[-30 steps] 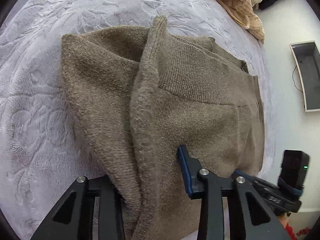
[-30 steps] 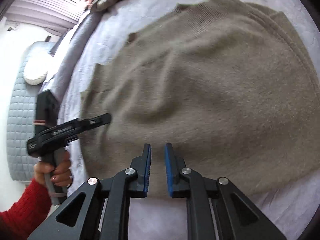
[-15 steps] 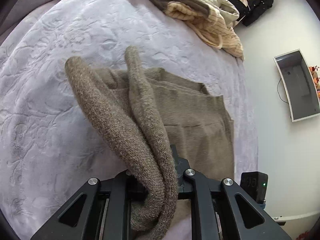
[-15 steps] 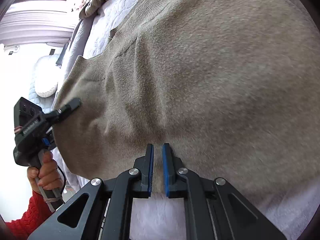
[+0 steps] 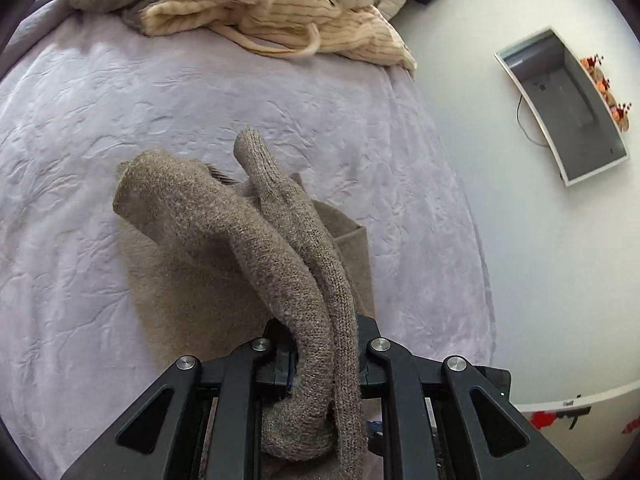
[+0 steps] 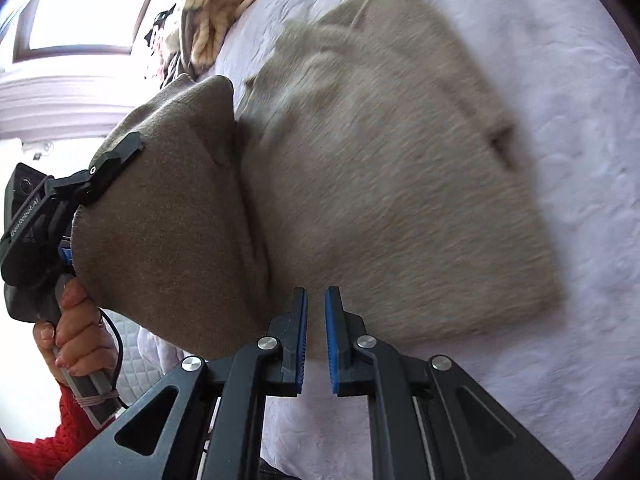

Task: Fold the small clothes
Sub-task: 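Fold the held side edge over the sweater and open both grippers, then press the folded sweater flat with both tools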

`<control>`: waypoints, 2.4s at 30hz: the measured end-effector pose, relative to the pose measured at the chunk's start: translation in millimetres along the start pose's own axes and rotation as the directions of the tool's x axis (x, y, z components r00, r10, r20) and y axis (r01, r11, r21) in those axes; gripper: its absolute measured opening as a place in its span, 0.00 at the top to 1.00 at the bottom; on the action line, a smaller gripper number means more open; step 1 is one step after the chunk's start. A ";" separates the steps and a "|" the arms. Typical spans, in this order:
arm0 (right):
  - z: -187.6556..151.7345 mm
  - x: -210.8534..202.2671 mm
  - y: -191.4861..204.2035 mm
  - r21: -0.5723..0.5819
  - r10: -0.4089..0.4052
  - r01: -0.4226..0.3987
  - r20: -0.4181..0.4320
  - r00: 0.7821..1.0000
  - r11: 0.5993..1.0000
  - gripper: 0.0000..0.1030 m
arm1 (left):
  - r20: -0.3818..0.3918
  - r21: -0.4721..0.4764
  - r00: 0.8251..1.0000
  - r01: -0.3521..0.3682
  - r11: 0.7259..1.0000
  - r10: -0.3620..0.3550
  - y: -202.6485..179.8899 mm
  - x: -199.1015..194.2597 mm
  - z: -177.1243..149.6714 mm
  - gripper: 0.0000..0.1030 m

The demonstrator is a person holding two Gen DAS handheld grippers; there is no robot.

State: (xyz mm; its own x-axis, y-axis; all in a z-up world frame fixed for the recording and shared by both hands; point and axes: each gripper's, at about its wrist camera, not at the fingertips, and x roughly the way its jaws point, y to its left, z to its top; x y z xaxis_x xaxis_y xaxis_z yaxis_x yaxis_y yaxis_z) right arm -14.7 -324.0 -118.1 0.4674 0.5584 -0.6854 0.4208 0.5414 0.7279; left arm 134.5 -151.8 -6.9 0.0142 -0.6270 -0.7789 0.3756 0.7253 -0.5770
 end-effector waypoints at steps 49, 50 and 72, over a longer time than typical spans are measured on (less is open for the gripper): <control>97.8 -25.8 -49.9 0.067 0.134 -0.138 0.066 0.989 0.988 0.86 | 0.121 0.065 0.761 -0.646 0.760 0.637 31.6 31.9 -15.9 0.18; 100.1 -29.9 -39.7 0.018 0.120 -0.121 0.076 0.990 0.992 0.86 | 0.133 0.078 0.754 -0.655 0.751 0.644 28.7 32.4 -16.1 0.18; 44.5 -104.5 -9.1 -0.228 -0.046 0.072 0.115 0.992 0.971 0.76 | 0.084 0.186 0.805 -0.591 0.785 0.587 9.2 19.1 -52.3 0.13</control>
State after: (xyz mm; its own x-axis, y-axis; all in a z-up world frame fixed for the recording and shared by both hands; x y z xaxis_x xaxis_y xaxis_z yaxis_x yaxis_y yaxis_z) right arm -32.7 -415.3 -52.3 0.5340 0.4567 -0.7116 0.2647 0.7090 0.6537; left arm 89.8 -142.2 -39.9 0.3101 -0.1034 -0.9451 0.4583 0.8872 0.0533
